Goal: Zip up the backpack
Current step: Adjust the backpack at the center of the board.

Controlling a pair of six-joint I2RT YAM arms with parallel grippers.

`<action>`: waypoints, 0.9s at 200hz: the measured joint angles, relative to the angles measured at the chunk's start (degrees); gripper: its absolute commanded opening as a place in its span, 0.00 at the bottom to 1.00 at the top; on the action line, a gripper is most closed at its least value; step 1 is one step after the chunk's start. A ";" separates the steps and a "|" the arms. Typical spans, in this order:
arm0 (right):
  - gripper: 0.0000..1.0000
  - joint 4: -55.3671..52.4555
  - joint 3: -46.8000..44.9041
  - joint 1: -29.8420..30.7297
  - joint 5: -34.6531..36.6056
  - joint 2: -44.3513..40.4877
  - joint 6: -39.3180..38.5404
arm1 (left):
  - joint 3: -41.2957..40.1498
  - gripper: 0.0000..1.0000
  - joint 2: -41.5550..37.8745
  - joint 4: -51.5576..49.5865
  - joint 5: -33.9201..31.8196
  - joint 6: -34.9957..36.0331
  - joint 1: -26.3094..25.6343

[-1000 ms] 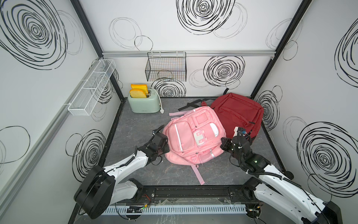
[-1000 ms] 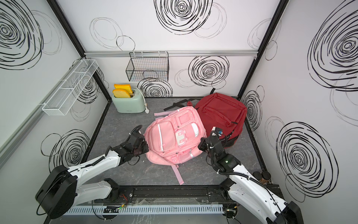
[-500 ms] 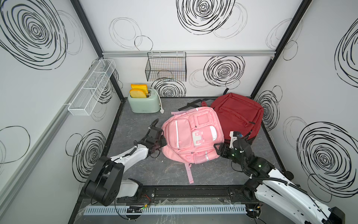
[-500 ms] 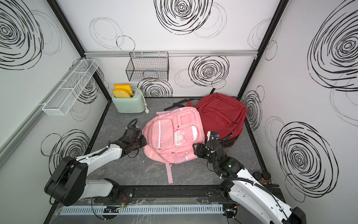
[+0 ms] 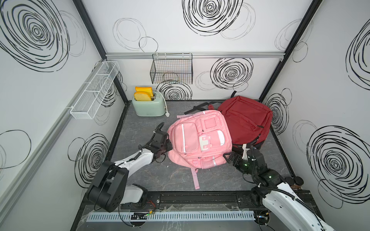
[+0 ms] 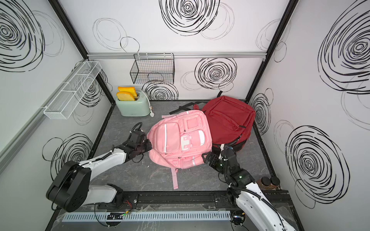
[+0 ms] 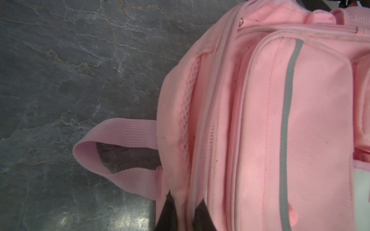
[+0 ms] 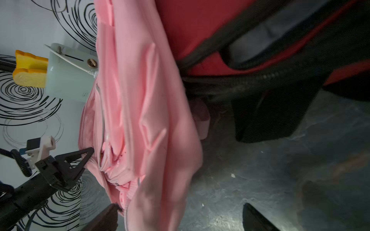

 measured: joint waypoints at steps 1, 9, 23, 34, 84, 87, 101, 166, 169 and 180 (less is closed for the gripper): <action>0.99 0.09 -0.15 -0.07 -0.13 0.02 0.02 | -0.02 0.00 0.00 0.00 0.02 0.02 0.00; 0.99 1.86 -1.57 -0.59 -1.44 0.55 0.66 | -0.02 0.00 -0.02 0.00 0.02 0.04 0.00; 0.99 5.70 -3.43 -1.18 -3.37 1.31 1.42 | -0.02 0.00 -0.07 -0.04 0.04 0.07 0.00; 0.99 9.18 -4.57 -1.36 -4.55 1.70 2.05 | -0.02 0.00 -0.07 -0.07 0.07 0.07 0.00; 0.99 20.72 -5.81 -1.57 -7.30 2.75 3.19 | -0.02 0.00 -0.28 -0.13 0.24 0.11 0.00; 0.99 21.22 -5.81 -1.57 -7.39 2.82 3.21 | -0.02 0.00 -0.28 -0.13 0.24 0.11 0.00; 0.99 23.78 -6.03 -1.57 -7.43 3.17 3.41 | -0.02 0.00 -0.28 -0.13 0.24 0.22 0.00; 0.96 31.87 -7.72 -1.62 -5.90 6.40 4.87 | -0.02 0.00 -0.28 -0.17 0.22 0.28 -0.61; 0.95 32.30 -7.74 -1.62 -5.73 6.51 4.87 | -0.02 0.00 -0.28 -0.17 0.22 0.28 -0.68; 0.93 34.01 -7.87 -1.62 -5.20 7.23 5.16 | -0.02 0.00 -0.28 -0.15 0.24 0.26 -0.85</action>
